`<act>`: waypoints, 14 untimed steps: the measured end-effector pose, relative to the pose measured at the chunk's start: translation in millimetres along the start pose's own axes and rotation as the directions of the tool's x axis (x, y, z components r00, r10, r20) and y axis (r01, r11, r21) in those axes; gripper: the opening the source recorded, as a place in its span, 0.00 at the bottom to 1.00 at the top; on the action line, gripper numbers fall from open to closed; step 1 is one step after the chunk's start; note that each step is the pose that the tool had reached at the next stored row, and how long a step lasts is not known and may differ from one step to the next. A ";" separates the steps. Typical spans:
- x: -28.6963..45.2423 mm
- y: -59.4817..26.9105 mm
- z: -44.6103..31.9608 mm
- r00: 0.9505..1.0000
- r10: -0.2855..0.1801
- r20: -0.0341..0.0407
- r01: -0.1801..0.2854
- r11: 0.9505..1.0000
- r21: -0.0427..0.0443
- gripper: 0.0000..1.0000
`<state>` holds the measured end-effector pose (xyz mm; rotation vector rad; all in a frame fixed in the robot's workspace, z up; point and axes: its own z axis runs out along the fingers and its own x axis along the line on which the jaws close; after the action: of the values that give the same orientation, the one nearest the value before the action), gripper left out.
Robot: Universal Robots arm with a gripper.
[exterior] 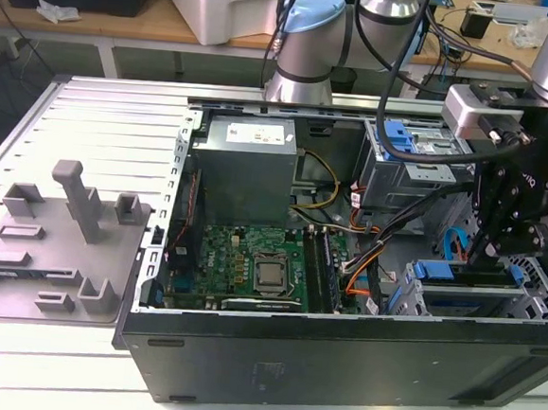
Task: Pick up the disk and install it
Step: 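Insert the second disk wire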
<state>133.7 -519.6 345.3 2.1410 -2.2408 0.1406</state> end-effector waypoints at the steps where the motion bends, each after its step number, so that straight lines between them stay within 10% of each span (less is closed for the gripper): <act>1: 0.0 0.0 -0.1 1.000 0.000 0.000 0.000 1.000 0.000 0.16; 14: 0.0 0.0 0.0 1.000 -0.029 0.001 0.029 1.000 0.003 0.16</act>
<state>133.7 -519.6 345.3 2.1744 -2.2102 0.1424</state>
